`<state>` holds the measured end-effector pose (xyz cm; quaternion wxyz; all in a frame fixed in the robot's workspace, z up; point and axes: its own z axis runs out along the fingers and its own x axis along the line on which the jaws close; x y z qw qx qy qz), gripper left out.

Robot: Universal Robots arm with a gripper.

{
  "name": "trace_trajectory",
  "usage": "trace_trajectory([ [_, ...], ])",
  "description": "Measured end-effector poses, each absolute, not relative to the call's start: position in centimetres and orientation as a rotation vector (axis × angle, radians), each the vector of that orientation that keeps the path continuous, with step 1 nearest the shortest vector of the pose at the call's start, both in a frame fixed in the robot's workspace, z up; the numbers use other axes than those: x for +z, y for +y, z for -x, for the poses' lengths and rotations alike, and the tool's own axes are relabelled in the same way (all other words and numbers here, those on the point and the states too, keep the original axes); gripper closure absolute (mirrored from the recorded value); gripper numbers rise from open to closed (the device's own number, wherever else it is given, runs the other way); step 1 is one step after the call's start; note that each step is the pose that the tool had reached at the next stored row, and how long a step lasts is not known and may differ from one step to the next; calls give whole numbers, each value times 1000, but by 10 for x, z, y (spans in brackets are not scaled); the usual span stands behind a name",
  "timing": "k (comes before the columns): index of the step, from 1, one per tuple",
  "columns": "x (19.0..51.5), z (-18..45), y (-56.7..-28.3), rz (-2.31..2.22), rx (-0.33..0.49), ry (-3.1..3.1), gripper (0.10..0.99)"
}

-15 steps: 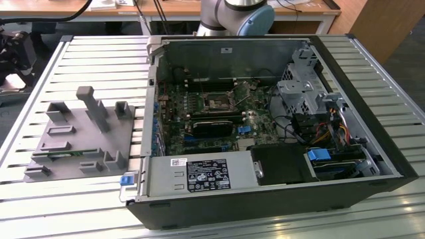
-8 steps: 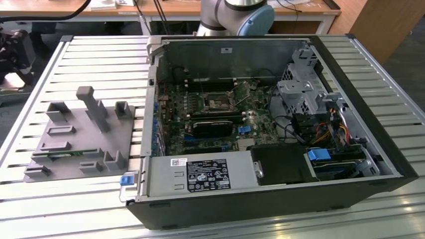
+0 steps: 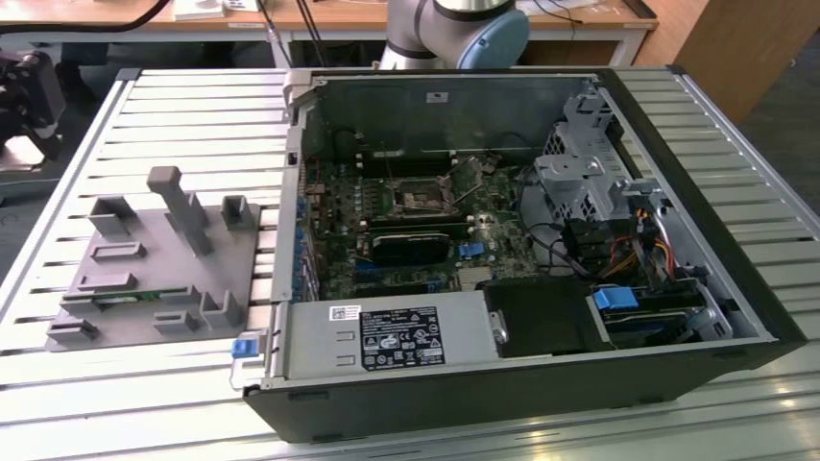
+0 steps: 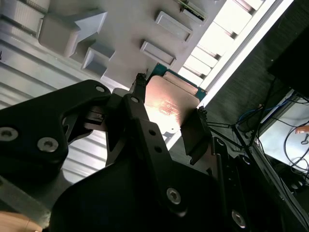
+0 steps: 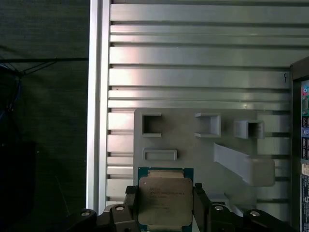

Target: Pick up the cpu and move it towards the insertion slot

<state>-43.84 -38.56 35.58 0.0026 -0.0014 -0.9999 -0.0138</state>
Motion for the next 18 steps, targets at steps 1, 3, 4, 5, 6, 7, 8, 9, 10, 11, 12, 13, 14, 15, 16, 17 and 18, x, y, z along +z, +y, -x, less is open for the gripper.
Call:
trace_trajectory([
  [1,356,438,-386,4,-43,-3136,545],
  [3,358,438,-386,4,-43,-3136,545],
  [4,358,438,-386,4,-43,-3136,545],
  [5,359,438,-386,4,-43,-3136,545],
  [6,360,438,-386,4,-44,-3136,545],
  [7,360,438,-386,4,-44,-3136,545],
  [8,361,438,-386,4,-43,-3136,545],
  [9,362,438,-386,4,-43,-3136,545],
  [10,362,438,-386,4,-43,-3136,545],
  [11,363,438,-386,5,-44,-3136,545],
  [12,364,438,-386,4,-43,-3136,545],
  [13,365,438,-386,4,-43,-3136,545],
  [14,365,438,-386,4,-43,-3136,545],
  [15,366,438,-386,4,-43,-3136,545],
  [16,367,438,-386,4,-43,-3136,545],
  [17,367,438,-386,4,-43,-3136,545],
  [18,368,438,-386,4,-43,-3136,545],
])
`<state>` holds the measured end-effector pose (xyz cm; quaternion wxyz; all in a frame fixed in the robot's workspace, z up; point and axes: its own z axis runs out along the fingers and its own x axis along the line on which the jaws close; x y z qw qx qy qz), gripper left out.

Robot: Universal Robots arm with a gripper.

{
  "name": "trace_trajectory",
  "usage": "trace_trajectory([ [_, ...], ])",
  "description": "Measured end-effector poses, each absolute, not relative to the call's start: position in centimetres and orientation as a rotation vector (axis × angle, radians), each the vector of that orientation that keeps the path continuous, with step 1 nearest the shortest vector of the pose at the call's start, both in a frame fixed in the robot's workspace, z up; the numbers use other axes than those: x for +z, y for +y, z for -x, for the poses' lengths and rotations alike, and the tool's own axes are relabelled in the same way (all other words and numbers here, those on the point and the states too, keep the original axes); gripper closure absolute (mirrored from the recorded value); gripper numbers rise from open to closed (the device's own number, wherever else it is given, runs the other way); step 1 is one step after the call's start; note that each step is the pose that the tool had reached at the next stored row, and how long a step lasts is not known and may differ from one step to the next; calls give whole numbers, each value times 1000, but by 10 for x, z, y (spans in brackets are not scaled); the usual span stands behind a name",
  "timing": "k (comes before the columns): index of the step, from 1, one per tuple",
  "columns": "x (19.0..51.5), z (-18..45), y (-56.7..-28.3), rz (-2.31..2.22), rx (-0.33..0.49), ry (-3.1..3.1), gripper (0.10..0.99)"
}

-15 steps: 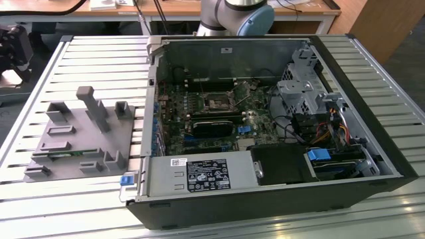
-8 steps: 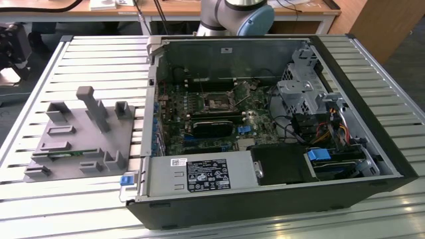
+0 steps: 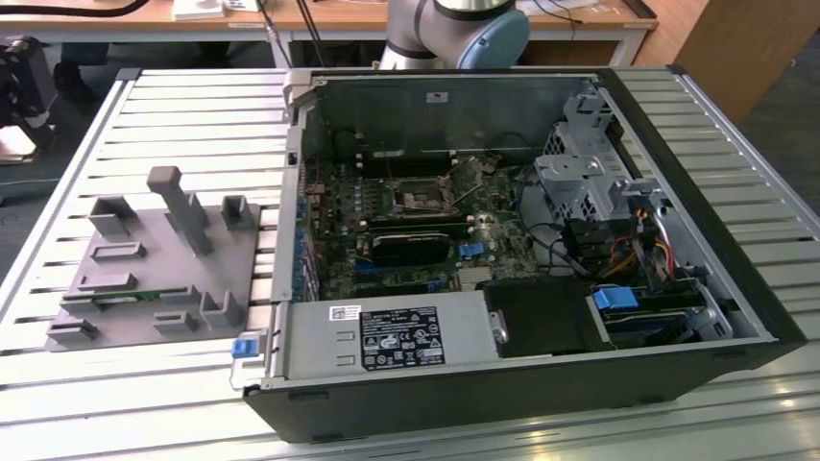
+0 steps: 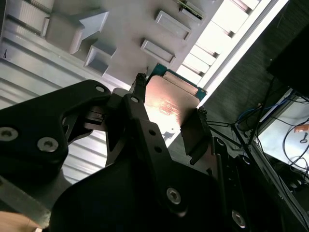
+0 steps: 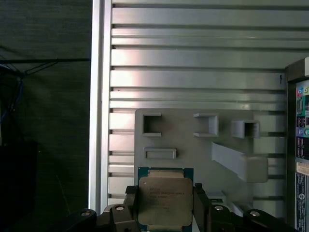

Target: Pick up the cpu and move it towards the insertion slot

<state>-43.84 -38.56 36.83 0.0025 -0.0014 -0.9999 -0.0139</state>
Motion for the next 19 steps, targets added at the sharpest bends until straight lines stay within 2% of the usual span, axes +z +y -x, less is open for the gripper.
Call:
trace_trajectory([
  [13,372,436,-386,4,-43,-3136,545],
  [19,385,436,-385,4,-43,-3136,545],
])
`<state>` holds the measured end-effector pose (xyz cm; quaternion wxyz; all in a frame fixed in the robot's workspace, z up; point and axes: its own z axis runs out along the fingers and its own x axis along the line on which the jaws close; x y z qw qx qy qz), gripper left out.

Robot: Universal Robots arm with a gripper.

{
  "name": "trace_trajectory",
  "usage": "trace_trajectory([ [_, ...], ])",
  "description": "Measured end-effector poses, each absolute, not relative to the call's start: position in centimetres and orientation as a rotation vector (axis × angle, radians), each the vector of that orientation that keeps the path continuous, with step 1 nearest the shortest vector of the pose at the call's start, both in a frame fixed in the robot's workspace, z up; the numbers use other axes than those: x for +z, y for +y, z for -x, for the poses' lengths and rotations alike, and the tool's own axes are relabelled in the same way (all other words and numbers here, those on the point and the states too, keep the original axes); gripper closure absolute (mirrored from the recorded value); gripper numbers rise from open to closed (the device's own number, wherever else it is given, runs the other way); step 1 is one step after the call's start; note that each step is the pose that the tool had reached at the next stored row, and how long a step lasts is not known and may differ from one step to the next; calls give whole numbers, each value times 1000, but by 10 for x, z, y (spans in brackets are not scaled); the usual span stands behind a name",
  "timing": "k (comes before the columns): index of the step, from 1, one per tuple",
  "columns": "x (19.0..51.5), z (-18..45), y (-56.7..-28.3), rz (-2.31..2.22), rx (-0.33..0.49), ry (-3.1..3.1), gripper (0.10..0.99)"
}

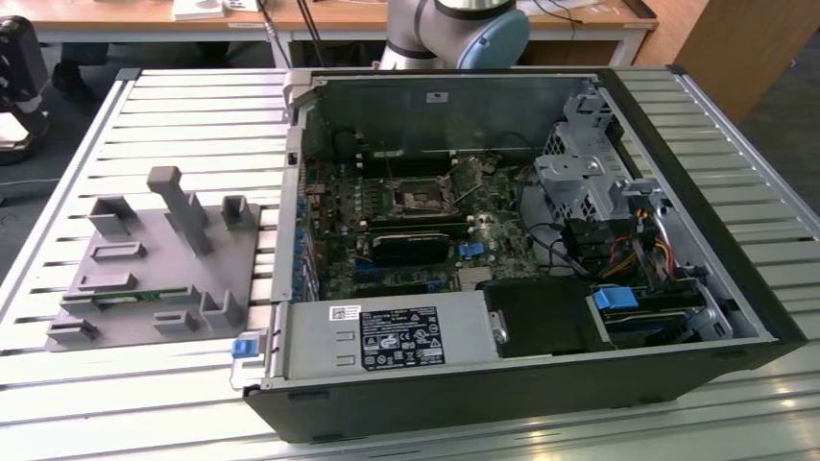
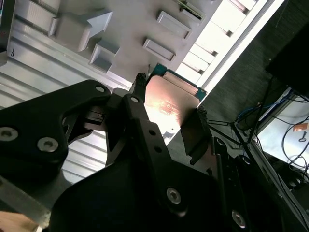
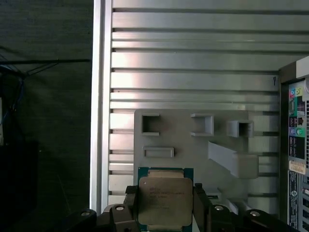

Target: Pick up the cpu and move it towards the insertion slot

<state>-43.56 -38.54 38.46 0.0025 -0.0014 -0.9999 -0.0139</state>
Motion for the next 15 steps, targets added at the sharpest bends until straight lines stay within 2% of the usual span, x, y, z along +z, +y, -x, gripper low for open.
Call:
trace_trajectory([
  [15,394,425,-385,4,-43,-3136,545],
])
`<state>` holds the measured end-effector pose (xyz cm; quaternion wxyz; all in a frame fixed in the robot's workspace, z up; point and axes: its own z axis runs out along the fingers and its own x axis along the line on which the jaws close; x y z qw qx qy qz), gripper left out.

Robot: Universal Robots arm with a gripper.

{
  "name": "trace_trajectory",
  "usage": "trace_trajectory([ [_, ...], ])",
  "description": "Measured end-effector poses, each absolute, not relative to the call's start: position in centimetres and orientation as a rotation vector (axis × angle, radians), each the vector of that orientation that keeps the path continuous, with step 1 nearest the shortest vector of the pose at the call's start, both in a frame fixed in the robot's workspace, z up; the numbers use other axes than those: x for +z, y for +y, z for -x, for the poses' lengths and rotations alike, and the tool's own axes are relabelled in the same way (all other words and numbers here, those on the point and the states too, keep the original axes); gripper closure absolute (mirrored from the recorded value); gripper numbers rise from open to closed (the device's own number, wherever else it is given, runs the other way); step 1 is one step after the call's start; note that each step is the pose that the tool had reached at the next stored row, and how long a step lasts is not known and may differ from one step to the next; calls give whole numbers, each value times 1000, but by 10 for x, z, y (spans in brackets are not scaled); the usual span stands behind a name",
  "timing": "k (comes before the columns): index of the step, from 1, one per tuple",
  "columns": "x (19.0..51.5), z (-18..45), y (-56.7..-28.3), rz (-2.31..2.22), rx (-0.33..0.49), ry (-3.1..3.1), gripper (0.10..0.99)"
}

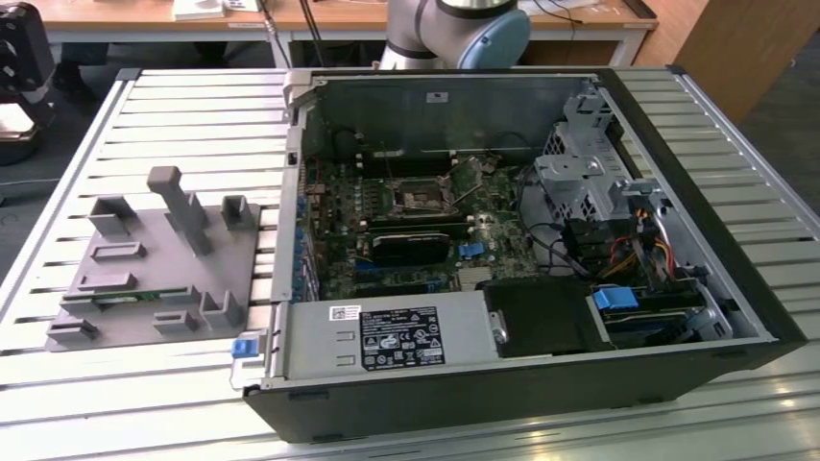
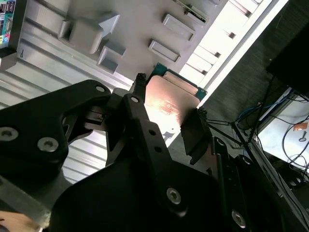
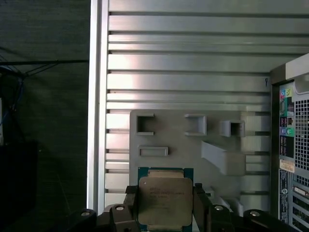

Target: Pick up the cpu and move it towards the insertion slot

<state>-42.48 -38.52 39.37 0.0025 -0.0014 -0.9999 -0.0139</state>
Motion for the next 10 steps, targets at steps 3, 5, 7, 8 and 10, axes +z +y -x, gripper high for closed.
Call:
trace_trajectory([
  [3,394,422,-385,4,-43,-3136,545],
  [5,394,420,-385,4,-44,-3136,545],
  [7,394,417,-385,4,-43,-3136,545],
  [8,394,416,-385,4,-43,-3136,545],
  [10,394,414,-385,4,-44,-3136,545],
])
